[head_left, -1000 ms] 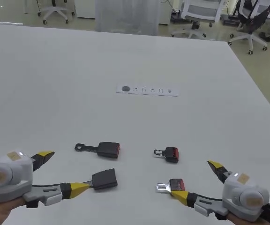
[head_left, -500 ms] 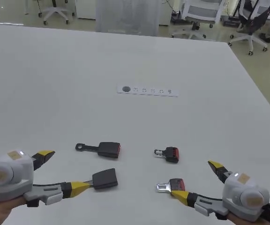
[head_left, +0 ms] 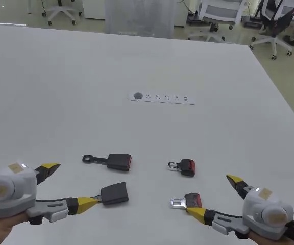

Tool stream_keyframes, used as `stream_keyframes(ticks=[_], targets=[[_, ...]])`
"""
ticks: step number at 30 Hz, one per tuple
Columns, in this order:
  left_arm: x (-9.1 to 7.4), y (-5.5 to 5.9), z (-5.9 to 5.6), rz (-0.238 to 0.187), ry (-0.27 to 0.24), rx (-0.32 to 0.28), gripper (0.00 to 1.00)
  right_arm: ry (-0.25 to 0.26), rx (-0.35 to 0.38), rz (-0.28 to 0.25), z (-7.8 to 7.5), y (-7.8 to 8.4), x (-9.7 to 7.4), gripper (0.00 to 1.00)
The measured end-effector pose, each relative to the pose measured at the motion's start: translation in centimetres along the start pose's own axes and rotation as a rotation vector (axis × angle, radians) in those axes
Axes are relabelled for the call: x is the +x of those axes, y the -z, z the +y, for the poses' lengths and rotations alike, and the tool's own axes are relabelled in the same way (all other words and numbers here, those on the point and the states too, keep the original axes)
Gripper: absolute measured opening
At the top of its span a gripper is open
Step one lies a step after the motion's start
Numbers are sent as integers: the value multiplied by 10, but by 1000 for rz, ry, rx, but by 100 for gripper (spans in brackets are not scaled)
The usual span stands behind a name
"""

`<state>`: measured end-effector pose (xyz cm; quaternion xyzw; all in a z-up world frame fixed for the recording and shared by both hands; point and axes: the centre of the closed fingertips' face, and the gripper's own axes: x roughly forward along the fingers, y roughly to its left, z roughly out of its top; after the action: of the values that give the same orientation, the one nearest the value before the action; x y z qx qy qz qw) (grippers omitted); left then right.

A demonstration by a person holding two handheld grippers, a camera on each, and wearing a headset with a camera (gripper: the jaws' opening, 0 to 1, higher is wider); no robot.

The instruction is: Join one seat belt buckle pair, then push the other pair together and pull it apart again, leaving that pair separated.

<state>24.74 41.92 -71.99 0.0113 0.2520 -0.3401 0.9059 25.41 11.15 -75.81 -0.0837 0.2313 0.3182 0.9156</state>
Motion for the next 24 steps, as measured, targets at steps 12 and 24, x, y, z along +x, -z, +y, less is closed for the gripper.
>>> stream_keyframes(ticks=[12, 24], targets=[[6, 4, -3, 19, 17, 8, 94, -15, -6, 28, -1, 9, 1, 94], [16, 10, -7, 44, 38, 12, 94, -42, -16, 63, -1, 17, 9, 93]])
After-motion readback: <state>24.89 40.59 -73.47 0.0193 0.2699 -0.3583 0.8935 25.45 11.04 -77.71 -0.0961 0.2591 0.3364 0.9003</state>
